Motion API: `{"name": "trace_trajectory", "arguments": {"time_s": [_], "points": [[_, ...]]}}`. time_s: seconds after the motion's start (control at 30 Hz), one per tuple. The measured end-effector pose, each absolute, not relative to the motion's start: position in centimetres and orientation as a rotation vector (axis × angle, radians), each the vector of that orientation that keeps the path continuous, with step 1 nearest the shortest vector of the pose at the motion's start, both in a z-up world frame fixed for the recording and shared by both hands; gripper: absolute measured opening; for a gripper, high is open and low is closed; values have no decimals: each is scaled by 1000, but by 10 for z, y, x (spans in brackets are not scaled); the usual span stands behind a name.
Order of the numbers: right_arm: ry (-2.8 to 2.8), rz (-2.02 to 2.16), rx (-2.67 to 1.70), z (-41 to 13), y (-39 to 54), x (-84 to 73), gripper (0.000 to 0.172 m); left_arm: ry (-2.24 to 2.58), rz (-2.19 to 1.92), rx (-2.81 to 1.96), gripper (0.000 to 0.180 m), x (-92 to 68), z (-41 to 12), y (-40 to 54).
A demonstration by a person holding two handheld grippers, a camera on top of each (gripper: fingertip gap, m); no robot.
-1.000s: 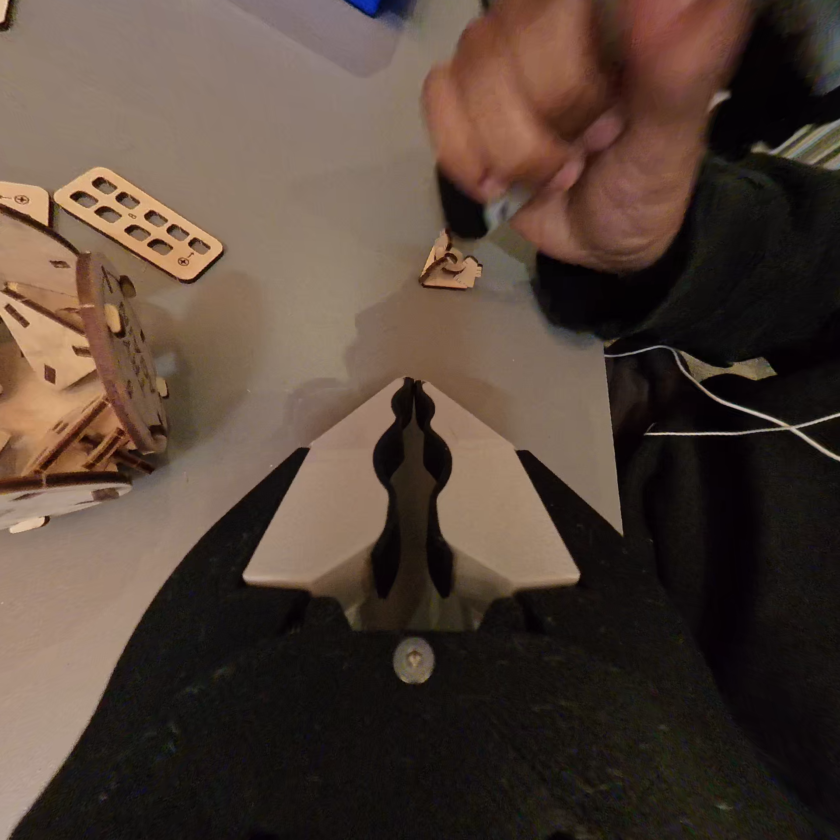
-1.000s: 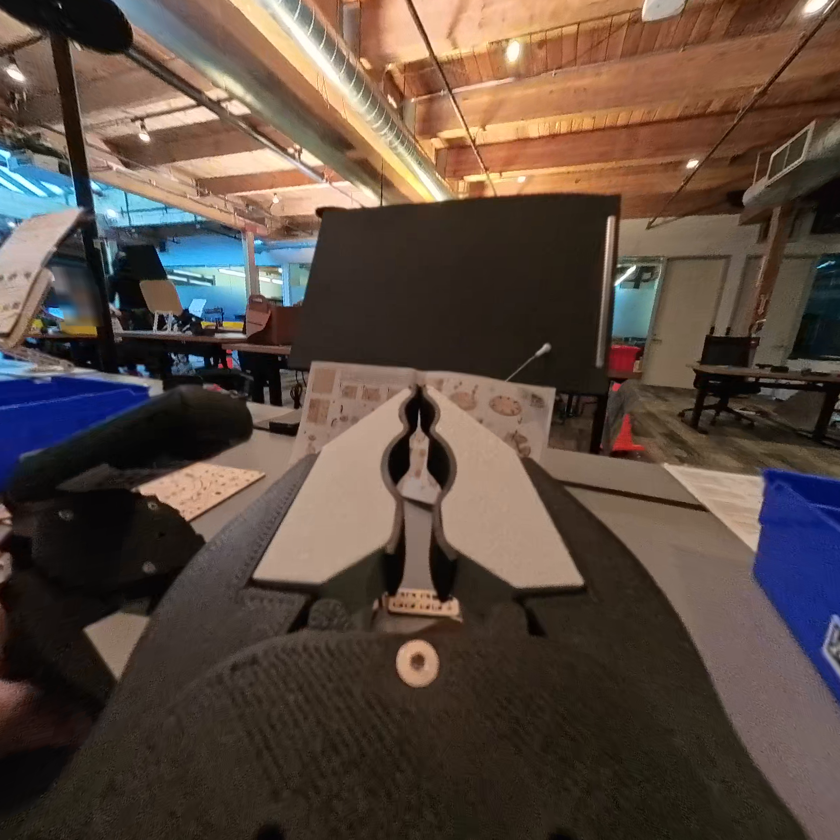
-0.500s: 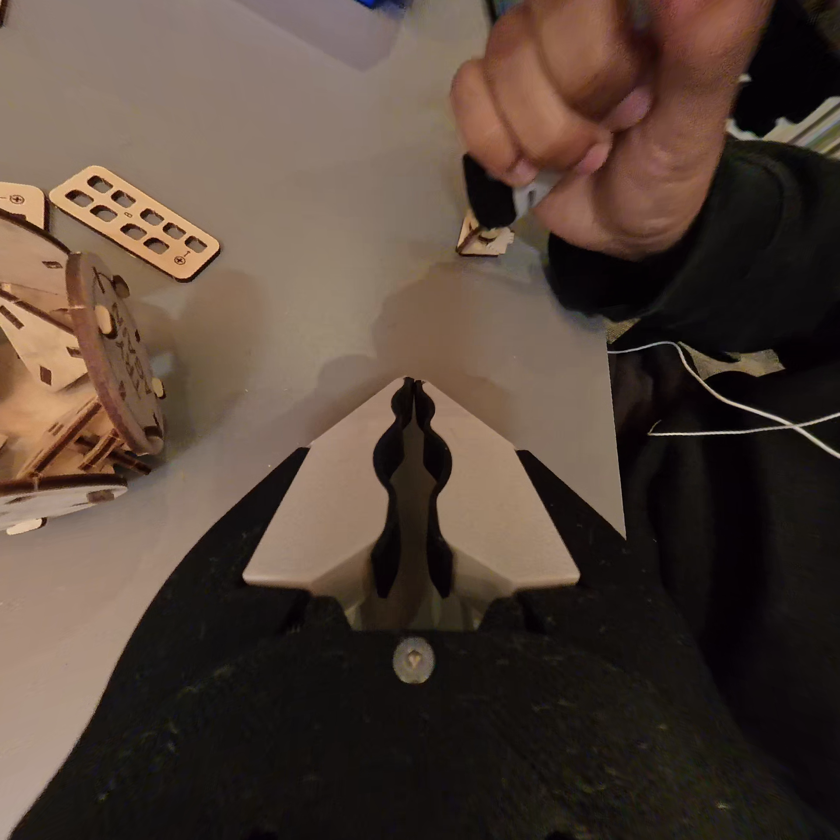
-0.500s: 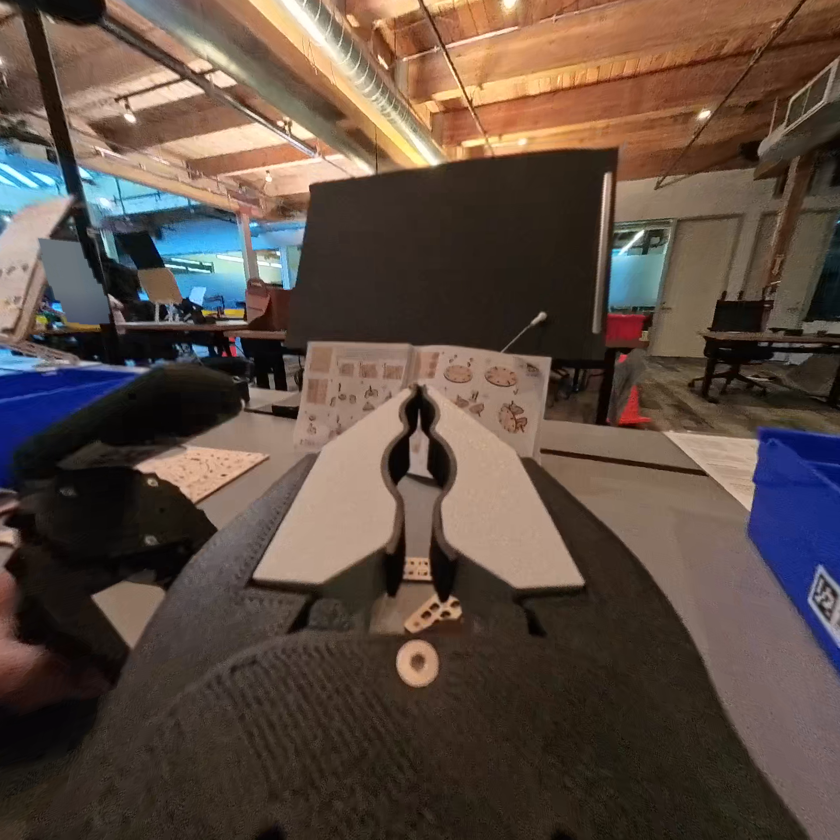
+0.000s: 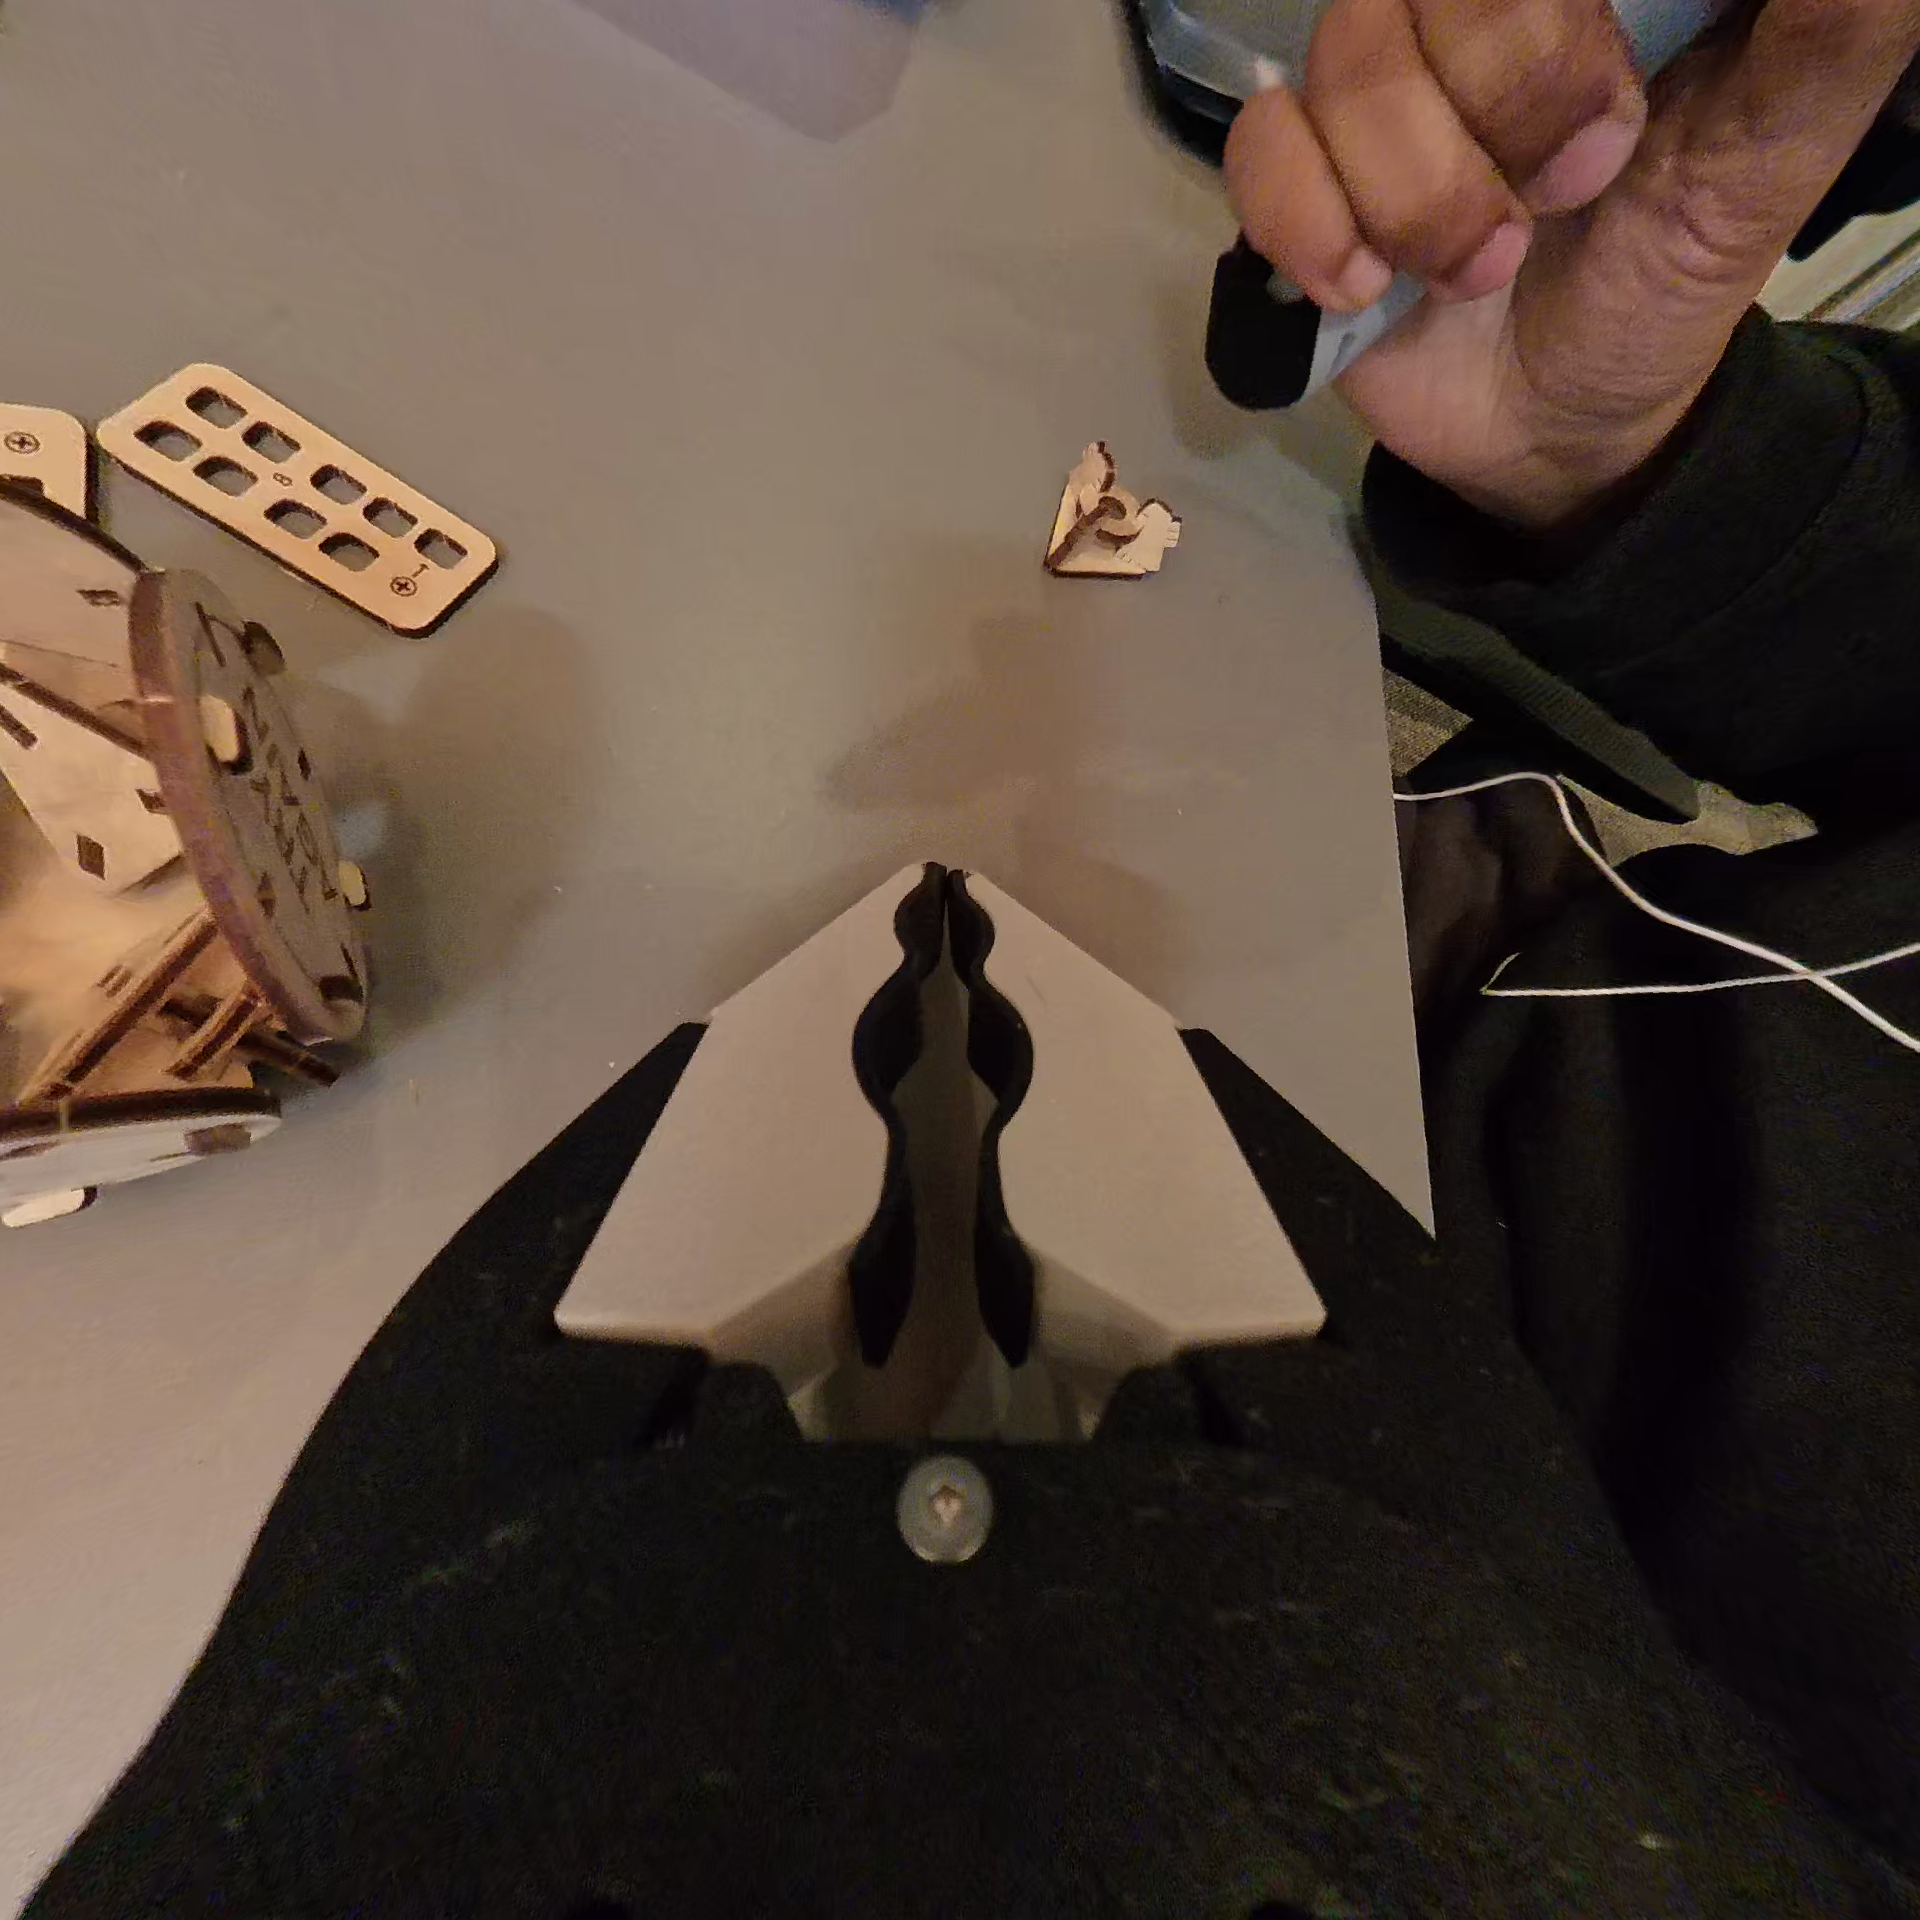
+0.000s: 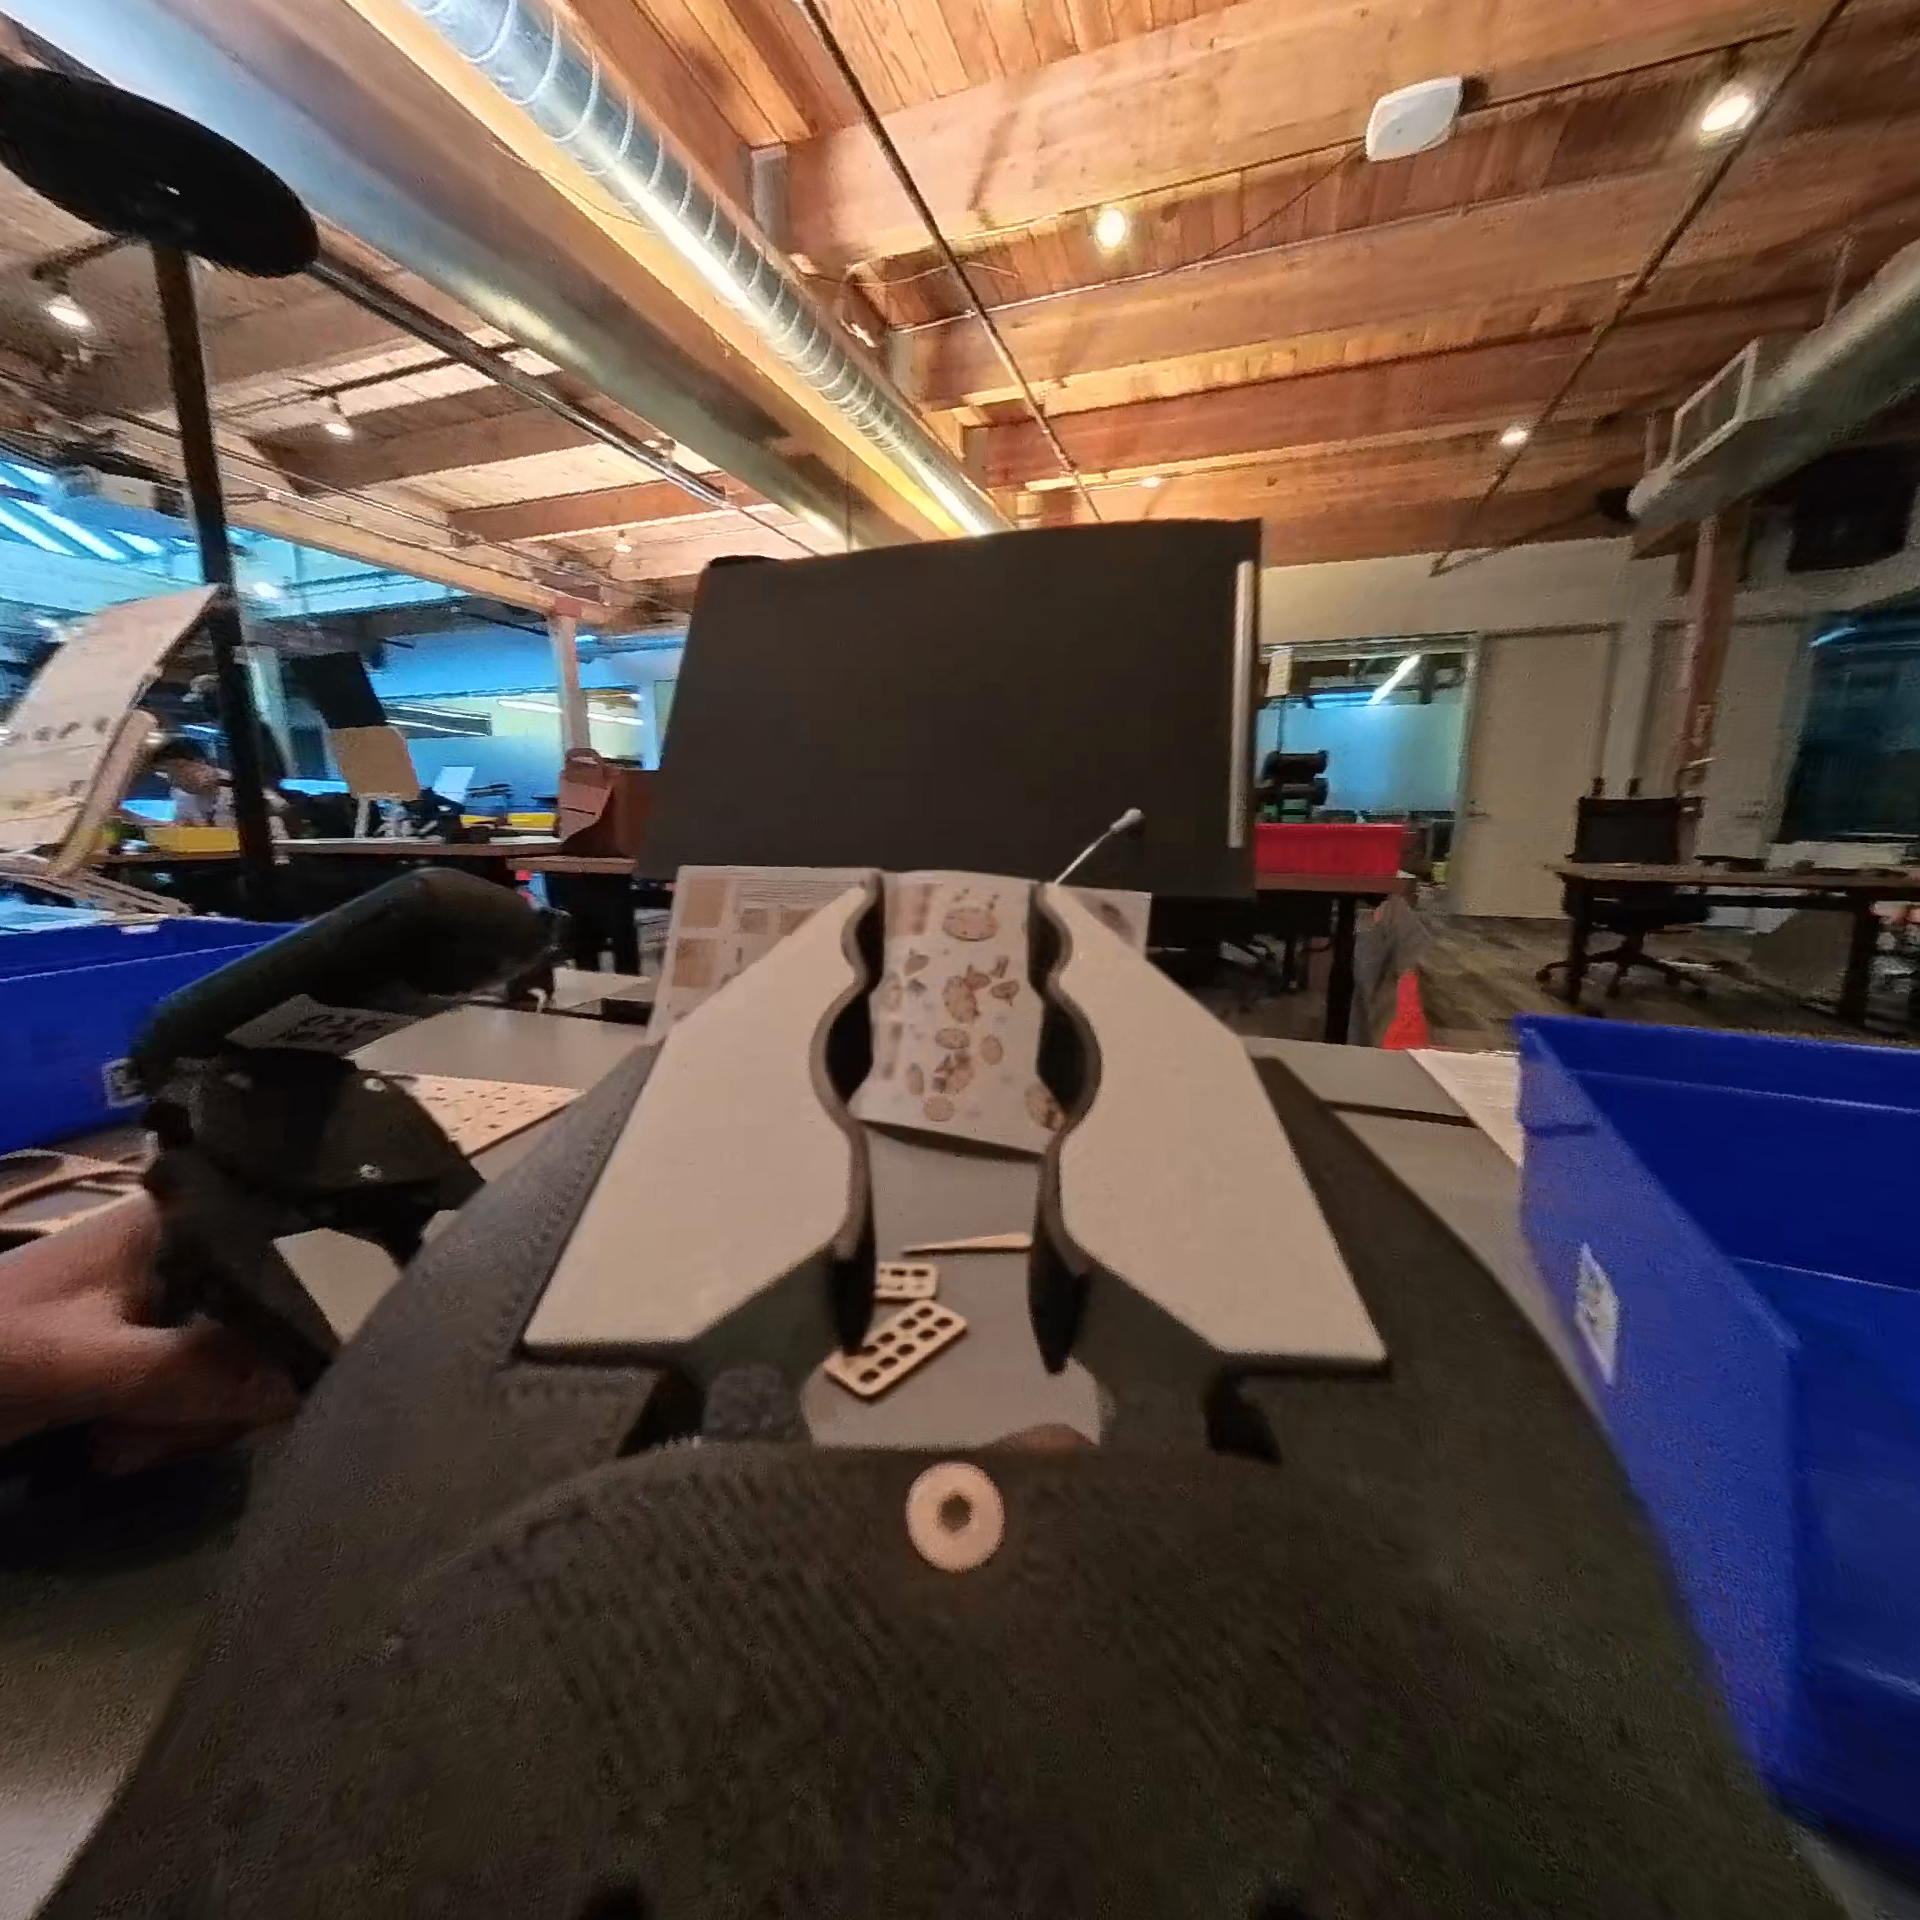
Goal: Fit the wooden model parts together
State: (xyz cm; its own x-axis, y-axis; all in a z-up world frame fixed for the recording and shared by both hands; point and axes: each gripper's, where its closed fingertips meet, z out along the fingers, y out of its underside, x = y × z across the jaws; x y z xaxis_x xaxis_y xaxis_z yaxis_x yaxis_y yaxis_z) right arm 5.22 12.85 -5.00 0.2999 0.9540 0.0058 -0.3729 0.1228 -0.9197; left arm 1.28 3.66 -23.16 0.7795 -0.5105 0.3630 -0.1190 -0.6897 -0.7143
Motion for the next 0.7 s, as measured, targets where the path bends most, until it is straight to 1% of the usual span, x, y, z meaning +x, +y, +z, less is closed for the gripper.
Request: {"name": "trace_trajectory", "arguments": {"time_s": [0.07, 0.13, 0.2, 0.3, 0.4, 0.43, 0.57, 0.6, 0.63, 0.7], "points": [[-766, 1164, -981, -51, 121, 47, 25, 457, -733, -2262, 0, 12, -231, 37], [-795, 1187, -991, -51, 116, 39, 19, 454, -739, -2260, 0, 12, -230, 37], [-811, 1204, -988, -48, 113, 34, 0, 459, -736, -2263, 0, 13, -231, 36], [-804, 1238, -984, -47, 113, 31, 0, 474, -723, -2273, 0, 14, -232, 36], [-874, 1246, -1079, -78, 117, 15, 0, 483, -717, -2281, 0, 14, -234, 35], [-879, 1246, -1094, -79, 119, 13, 0, 483, -718, -2283, 0, 14, -234, 35], [-825, 1253, -992, -38, 115, 27, 0, 470, -732, -2276, 0, 14, -233, 36], [-838, 1257, -979, -36, 110, 26, 0, 468, -737, -2275, 0, 14, -233, 36], [-868, 1256, -985, -43, 105, 22, 0, 470, -735, -2277, 0, 14, -233, 35], [-966, 1198, -1022, -76, 98, 7, 0, 478, -726, -2281, 0, 14, -234, 35]]}}
